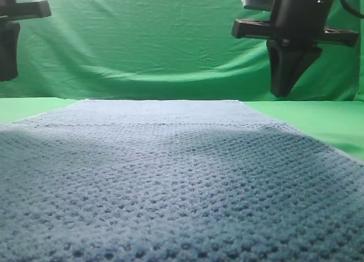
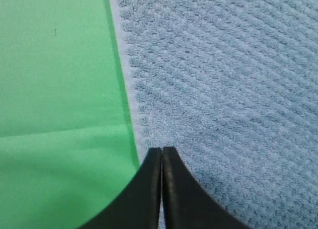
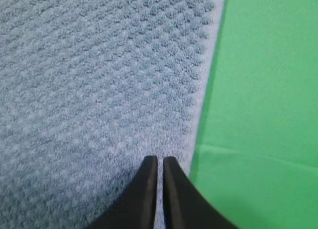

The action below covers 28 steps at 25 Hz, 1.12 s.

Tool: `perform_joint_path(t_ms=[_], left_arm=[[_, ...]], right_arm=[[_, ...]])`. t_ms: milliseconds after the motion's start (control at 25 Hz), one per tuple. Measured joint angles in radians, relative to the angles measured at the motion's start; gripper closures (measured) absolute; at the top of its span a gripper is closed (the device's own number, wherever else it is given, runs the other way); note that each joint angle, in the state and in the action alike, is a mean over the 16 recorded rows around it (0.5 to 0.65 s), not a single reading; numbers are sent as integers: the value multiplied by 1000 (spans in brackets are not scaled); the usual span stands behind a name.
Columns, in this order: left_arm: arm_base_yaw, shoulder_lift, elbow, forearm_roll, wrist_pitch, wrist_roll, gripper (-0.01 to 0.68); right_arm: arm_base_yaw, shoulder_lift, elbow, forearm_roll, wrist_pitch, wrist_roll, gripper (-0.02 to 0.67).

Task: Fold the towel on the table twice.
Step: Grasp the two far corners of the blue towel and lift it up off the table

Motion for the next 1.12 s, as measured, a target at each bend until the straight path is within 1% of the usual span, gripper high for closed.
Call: perform_joint_path(t_ms=[120, 320, 440, 520, 600, 720, 960, 1120], left_arm=[[13, 29, -12, -1, -7, 2, 559], [16, 70, -17, 6, -19, -19, 364], [16, 93, -18, 11, -27, -39, 262], [16, 107, -18, 14, -32, -53, 204], [16, 118, -19, 16, -36, -67, 155], [16, 133, -19, 20, -41, -83, 126], [16, 150, -19, 23, -49, -88, 129], [16, 154, -19, 23, -55, -88, 100]], right_arm=[[0, 45, -27, 0, -6, 0, 469], [0, 88, -52, 0, -18, -1, 267], [1, 100, -57, 1, -27, -1, 151], [1, 102, -58, 1, -34, -1, 87], [1, 103, -59, 1, -42, -2, 39], [1, 106, -60, 2, -53, -2, 5], [2, 125, -62, 1, -66, -3, 4], [2, 140, -65, -2, -69, -3, 4]])
